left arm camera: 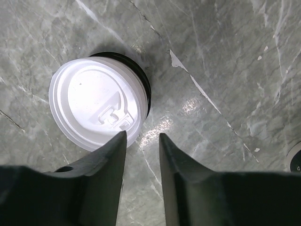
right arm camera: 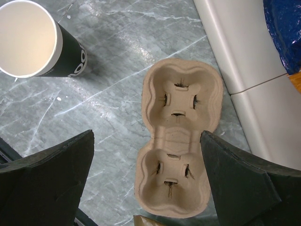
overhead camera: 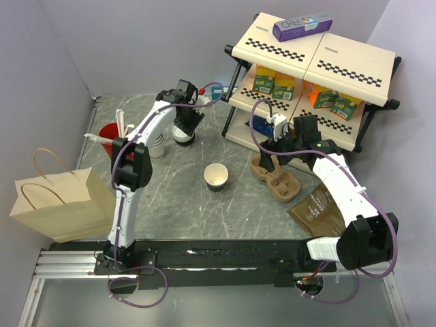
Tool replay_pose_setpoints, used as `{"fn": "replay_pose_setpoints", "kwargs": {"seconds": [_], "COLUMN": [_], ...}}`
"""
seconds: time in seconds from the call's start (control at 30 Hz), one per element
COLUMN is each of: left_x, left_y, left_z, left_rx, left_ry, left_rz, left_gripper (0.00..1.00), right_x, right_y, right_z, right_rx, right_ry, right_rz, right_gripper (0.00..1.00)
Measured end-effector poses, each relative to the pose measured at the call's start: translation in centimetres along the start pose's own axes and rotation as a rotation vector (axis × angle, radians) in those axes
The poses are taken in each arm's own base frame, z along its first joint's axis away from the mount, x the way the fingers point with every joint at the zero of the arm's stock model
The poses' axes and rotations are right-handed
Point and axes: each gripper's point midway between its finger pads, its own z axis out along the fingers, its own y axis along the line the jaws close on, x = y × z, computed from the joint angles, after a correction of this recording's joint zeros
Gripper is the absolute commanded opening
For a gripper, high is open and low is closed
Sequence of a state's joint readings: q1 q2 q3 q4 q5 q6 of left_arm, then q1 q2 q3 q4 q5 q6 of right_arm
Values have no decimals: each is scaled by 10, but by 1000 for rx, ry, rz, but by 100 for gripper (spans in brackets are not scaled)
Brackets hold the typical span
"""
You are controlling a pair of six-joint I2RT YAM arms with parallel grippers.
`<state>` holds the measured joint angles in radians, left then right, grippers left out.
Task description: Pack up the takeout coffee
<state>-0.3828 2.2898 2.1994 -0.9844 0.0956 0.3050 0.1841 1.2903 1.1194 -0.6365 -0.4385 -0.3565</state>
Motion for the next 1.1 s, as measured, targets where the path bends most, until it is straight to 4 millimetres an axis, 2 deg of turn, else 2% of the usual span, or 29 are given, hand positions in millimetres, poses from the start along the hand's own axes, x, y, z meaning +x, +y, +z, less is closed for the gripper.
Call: {"fn": "replay_pose_setpoints", "kwargs": {"seconds": [0.13, 0.3, 0.6, 1.1], "left_x": [-2, -3, 6, 6], "left_y": [4, 4, 5, 12], "left_z": [0, 2, 17, 17], "left_rx": [-17, -19, -10, -11], "left_ry": [-6, -9, 19, 11], "left_rz": [7, 8, 2, -10], "left_gripper": [45, 43, 35, 23], "right_x": [0, 0, 0, 2], "right_y": [0, 0, 0, -1], "right_z": [0, 0, 0, 2], "right_rx": [0, 0, 0, -2], "right_ry": [0, 0, 1, 8], "right_rz": [0, 0, 0, 3], "right_gripper": [100, 100, 100, 100]}}
